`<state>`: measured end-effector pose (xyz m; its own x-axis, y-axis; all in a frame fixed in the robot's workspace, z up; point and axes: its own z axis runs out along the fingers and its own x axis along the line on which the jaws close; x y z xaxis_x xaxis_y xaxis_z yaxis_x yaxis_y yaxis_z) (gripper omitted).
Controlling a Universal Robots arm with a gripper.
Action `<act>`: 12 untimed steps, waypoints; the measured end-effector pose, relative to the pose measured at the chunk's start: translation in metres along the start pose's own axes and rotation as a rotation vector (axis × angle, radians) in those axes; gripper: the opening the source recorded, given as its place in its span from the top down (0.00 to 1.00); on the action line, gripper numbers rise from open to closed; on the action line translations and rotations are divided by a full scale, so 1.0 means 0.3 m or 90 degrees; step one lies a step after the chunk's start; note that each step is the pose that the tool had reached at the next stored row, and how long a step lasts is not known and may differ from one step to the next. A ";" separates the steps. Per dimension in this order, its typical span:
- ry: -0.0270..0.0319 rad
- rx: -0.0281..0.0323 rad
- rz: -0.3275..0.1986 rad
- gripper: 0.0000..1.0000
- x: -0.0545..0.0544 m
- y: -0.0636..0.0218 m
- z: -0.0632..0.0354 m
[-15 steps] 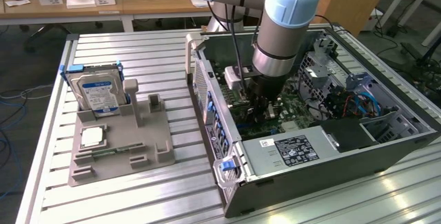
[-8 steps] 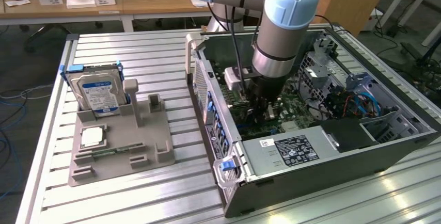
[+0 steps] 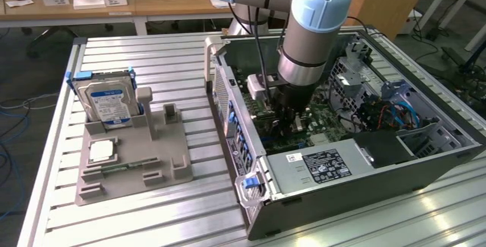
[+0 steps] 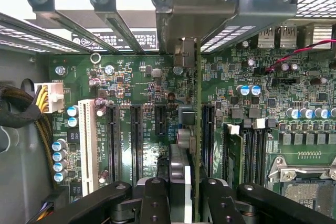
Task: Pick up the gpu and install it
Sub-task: 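Insert the gpu into the slot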
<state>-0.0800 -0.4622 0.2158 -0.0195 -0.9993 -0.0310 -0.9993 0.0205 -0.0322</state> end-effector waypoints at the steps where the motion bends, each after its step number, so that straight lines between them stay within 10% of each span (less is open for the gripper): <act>1: 0.0000 0.0000 0.000 0.72 0.000 0.000 0.001; 12: -0.0024 0.0012 0.000 0.72 0.000 0.005 0.025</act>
<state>-0.0813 -0.4621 0.2082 -0.0196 -0.9992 -0.0348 -0.9992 0.0208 -0.0341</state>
